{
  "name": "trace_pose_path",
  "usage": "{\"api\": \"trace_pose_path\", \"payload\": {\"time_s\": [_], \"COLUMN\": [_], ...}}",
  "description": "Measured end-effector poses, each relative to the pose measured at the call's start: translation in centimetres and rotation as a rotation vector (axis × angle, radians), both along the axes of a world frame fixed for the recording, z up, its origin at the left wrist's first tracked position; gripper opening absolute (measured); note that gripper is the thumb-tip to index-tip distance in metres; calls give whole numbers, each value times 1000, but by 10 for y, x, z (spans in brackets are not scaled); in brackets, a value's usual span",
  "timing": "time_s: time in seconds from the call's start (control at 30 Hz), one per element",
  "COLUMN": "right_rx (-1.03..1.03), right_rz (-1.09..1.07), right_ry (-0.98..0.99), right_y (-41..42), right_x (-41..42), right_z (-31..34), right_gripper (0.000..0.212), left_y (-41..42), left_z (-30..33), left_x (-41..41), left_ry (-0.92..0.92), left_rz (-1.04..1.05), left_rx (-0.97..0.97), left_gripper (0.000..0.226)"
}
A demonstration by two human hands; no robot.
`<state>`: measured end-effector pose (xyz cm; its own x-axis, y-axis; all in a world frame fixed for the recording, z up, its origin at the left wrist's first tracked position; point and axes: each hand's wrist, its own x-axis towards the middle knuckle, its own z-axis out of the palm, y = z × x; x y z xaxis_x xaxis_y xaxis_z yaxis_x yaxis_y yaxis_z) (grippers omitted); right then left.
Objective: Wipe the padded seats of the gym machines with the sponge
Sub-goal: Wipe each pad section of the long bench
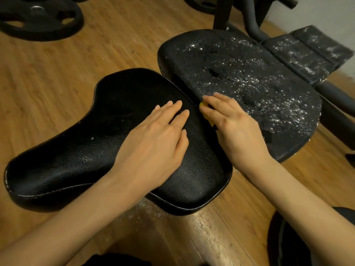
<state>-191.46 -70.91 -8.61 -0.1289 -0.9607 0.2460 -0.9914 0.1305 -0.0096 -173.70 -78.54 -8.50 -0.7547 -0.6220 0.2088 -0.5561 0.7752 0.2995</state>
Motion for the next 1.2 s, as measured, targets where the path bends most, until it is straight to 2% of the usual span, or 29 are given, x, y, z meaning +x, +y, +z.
{"api": "trace_pose_path", "payload": {"time_s": [0.2, 0.37, 0.43, 0.63, 0.8, 0.93, 1.1, 1.2], "right_rx": [61, 62, 97, 150, 112, 205, 122, 106], "right_rz": [87, 97, 115, 153, 229, 299, 224, 220], "right_ry": [20, 92, 115, 93, 160, 281, 107, 90], "right_y": [52, -54, -70, 4, -107, -183, -100, -111], "right_x": [1, -5, -7, -3, -5, 0, -7, -9], "right_z": [7, 4, 7, 17, 13, 11, 12, 10], "right_gripper": [41, 41, 41, 40, 47, 28, 39, 38], "left_y": [1, 0, 0, -1, -1, -2, -2, -1], "left_z": [-1, -3, -4, -6, -9, -9, -12, -12], "left_x": [0, -2, -2, -3, -6, -6, -7, -7], "left_ry": [7, 31, 44, 60, 79, 89, 93, 81], "left_rz": [1, -6, -5, -6, -3, -11, 3, -1], "left_rx": [-1, -4, 3, 21, 26, 39, 35, 37], "left_gripper": [50, 51, 54, 56, 54, 54, 54, 54]}}
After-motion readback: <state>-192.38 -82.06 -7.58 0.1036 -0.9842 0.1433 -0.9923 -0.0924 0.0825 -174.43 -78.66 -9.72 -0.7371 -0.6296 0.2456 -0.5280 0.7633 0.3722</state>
